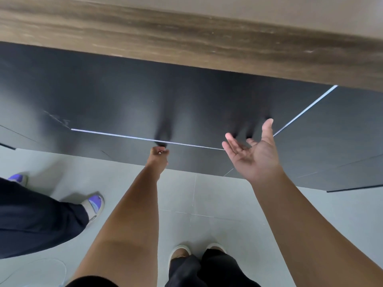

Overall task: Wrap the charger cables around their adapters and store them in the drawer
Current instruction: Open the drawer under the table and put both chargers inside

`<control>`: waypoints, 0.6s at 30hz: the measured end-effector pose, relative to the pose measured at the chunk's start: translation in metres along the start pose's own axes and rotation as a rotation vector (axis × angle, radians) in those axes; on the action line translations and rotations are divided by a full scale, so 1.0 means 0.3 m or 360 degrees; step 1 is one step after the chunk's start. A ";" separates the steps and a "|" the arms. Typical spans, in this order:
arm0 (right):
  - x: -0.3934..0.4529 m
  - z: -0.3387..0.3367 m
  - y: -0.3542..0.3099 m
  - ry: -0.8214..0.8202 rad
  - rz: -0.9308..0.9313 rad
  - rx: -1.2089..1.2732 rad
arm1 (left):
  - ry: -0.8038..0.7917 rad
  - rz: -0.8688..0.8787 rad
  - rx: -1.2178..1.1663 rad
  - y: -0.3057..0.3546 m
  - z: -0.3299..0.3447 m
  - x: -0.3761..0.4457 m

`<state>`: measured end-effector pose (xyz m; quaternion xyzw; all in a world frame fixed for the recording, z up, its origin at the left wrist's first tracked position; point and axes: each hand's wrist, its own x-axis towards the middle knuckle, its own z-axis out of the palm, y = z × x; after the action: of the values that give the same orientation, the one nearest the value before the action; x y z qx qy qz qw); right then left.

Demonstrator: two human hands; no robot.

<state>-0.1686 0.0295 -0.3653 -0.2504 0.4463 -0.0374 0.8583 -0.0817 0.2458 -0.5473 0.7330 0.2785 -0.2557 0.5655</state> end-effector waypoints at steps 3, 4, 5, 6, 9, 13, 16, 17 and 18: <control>0.002 -0.011 0.007 0.0024 -0.0006 -0.0015 | -0.0033 0.0026 0.0032 -0.036 0.011 -0.009; 0.000 -0.009 0.017 0.0023 0.0006 -0.0011 | -0.0013 0.0047 0.0076 -0.047 -0.004 -0.009; 0.000 -0.001 0.025 0.0019 0.0016 -0.0006 | 0.0004 0.0067 0.0136 -0.051 -0.022 -0.005; 0.000 0.009 0.028 0.0014 0.0020 0.0000 | 0.0012 0.0081 0.0190 -0.048 -0.038 0.001; 0.013 0.018 0.003 -0.0013 -0.0010 0.0030 | -0.0004 0.0147 0.0264 -0.024 -0.026 0.010; 0.021 -0.022 -0.007 -0.0125 -0.0028 0.0054 | -0.0051 0.0163 0.0390 -0.051 -0.013 -0.037; 0.022 -0.032 0.009 -0.0177 -0.0044 0.0017 | -0.0078 0.0138 0.0415 -0.114 -0.054 -0.081; 0.021 -0.031 0.011 -0.0180 -0.0062 0.0010 | -0.0104 0.0119 0.0395 -0.127 -0.065 -0.097; 0.015 -0.028 0.014 -0.0179 -0.0068 0.0011 | -0.0122 0.0099 0.0390 -0.136 -0.077 -0.115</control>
<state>-0.1733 0.0286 -0.3746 -0.2587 0.3918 -0.0433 0.8818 -0.1333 0.2725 -0.5464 0.7945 0.2005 -0.2980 0.4897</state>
